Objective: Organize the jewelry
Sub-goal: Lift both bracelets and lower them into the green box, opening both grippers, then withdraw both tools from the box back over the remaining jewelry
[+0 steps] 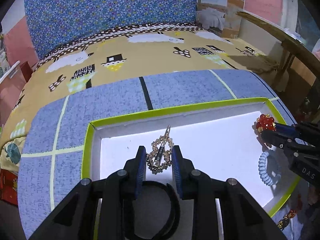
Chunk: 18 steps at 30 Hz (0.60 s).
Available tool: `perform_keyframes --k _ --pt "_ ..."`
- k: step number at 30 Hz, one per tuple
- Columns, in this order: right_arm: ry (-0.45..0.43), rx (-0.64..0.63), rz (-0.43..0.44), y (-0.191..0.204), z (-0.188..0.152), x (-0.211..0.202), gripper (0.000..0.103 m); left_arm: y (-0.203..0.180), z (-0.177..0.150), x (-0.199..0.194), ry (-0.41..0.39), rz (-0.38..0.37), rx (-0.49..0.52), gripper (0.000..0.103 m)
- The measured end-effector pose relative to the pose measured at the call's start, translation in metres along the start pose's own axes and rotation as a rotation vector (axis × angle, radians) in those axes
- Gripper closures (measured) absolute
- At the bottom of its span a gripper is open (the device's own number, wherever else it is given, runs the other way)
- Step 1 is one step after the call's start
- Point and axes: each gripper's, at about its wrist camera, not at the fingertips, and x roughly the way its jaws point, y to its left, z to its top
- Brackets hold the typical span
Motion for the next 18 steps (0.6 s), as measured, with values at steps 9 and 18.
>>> perform_keyframes --k 9,18 --pt "-0.034 0.020 0.032 -0.001 -0.001 -0.013 0.071 0.002 -0.002 -0.011 -0.013 -0.045 -0.018 0.075" --pt "-0.100 0.035 0.064 0.005 -0.023 -0.056 0.070 0.004 -0.019 -0.054 -0.072 -0.089 -0.036 0.075"
